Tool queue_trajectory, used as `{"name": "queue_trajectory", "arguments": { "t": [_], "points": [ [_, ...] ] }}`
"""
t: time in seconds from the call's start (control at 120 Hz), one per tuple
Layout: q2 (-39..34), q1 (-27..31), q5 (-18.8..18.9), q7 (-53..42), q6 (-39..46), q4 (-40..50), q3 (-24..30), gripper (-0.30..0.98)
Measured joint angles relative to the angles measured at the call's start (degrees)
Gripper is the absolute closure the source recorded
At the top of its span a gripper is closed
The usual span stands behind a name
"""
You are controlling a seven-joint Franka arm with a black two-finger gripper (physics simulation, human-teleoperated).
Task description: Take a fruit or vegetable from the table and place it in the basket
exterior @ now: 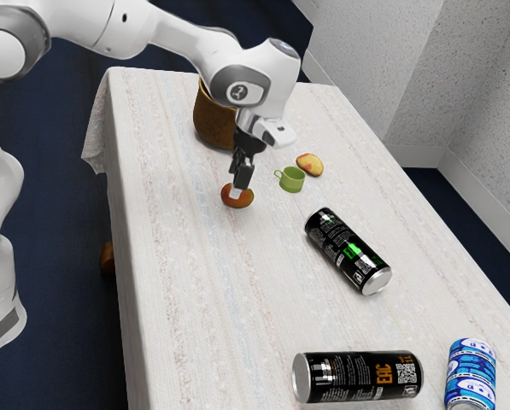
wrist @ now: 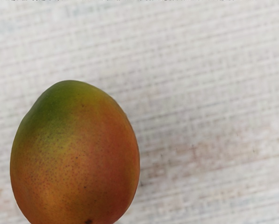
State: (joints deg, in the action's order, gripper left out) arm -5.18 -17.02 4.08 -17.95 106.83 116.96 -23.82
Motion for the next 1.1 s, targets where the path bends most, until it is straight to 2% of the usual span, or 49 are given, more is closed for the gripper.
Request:
{"name": "queue_trajectory", "arguments": {
  "t": [0.558, 1.1],
  "points": [
    [1.60, 1.11, -1.55, -3.75, 2.66, 0.01, 0.00, 0.00],
    [2.42, 2.28, -1.47, -5.55, 3.48, -0.14, -0.09, 0.00]
  ]
}}
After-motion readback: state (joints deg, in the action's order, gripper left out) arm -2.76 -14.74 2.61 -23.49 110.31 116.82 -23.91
